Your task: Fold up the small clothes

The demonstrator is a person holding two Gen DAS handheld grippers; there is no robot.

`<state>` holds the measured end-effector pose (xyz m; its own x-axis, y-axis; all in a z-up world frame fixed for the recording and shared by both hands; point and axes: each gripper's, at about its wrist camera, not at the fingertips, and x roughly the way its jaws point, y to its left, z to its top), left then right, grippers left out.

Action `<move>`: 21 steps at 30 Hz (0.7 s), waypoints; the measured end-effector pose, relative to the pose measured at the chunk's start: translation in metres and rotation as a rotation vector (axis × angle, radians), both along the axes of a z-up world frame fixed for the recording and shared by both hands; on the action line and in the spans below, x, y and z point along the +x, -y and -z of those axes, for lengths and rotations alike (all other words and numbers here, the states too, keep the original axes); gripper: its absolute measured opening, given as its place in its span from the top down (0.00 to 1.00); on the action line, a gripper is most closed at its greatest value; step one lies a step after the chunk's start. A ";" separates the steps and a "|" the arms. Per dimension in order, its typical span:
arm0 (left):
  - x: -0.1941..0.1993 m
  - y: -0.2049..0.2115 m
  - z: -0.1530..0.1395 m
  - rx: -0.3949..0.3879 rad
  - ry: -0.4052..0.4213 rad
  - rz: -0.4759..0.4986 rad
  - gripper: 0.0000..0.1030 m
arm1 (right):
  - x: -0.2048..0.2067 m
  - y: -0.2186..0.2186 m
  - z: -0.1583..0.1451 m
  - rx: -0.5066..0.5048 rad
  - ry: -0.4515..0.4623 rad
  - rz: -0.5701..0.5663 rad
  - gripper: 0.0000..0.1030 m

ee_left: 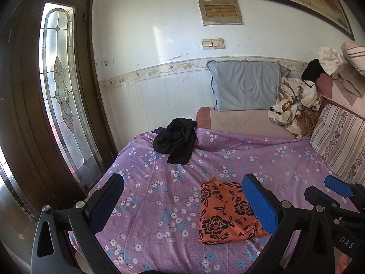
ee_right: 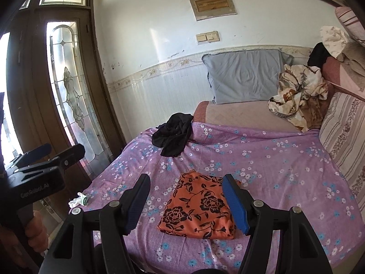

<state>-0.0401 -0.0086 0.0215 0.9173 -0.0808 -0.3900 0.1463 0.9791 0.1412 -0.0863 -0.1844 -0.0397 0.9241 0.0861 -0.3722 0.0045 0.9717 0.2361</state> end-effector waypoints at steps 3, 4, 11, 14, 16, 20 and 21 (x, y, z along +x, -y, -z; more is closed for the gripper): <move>0.003 0.004 0.001 0.008 -0.004 0.006 0.00 | 0.005 0.002 0.003 0.006 -0.012 0.001 0.33; 0.004 0.004 0.001 0.007 -0.005 0.007 0.00 | 0.007 0.003 0.003 0.009 -0.016 -0.001 0.33; 0.013 0.004 0.003 0.001 -0.022 0.025 0.00 | 0.017 0.001 0.006 -0.013 -0.028 0.004 0.33; 0.019 0.003 0.005 -0.002 -0.031 0.030 0.00 | 0.022 0.000 0.007 -0.014 -0.036 0.004 0.33; 0.023 0.001 0.006 -0.008 -0.037 0.028 0.00 | 0.025 -0.001 0.007 -0.015 -0.039 0.005 0.33; 0.031 -0.003 0.008 -0.022 -0.046 0.026 0.00 | 0.030 -0.005 0.006 -0.018 -0.040 0.009 0.33; 0.032 -0.005 0.009 -0.028 -0.046 0.027 0.00 | 0.029 -0.006 0.006 -0.018 -0.037 0.011 0.33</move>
